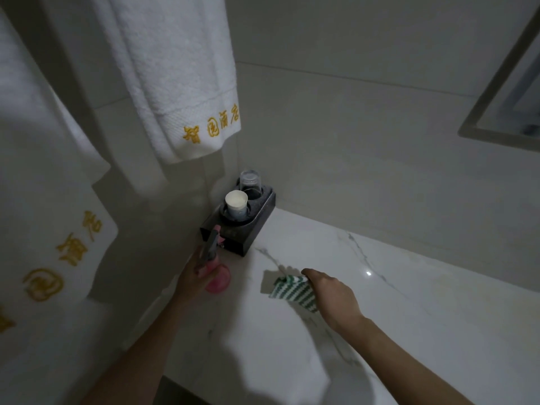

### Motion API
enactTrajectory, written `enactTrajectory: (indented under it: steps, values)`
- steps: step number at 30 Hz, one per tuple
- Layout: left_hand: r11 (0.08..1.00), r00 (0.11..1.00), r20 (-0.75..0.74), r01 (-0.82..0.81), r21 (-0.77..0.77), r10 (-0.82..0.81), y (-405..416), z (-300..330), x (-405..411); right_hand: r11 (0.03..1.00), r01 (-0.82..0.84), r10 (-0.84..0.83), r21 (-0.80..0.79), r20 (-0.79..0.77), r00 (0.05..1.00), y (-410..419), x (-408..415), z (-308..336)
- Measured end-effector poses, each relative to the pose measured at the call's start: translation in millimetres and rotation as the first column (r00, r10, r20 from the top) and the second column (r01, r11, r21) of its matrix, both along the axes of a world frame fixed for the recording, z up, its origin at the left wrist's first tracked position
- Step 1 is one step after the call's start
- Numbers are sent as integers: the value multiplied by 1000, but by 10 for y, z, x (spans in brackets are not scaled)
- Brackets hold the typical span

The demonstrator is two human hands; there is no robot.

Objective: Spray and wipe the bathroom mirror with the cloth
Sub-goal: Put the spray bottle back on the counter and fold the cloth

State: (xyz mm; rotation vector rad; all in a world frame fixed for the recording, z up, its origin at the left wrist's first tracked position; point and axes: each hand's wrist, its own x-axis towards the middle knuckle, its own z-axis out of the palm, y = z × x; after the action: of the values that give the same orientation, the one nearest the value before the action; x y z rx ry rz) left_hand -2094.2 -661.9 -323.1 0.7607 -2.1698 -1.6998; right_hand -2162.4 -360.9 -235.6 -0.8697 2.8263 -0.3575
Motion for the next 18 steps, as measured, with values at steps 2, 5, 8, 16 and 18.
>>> enactTrajectory:
  steps: [2,5,8,16,18]
  values:
    - [999,999,13,-41,9,41,23,59,119,1000,1,-1,-2,-4,1000,24,22,0]
    - [996,996,16,-84,25,83,57,78,322,1000,-7,7,-9,-8,1000,60,68,1]
    - [993,993,7,-120,-10,120,138,143,558,1000,-16,16,-14,5,1000,94,124,11]
    - [971,980,-28,-197,-137,195,705,232,884,996,-63,66,-60,47,997,309,351,99]
    - [957,970,-62,-242,-162,235,941,279,875,996,-66,69,-62,42,997,427,371,152]
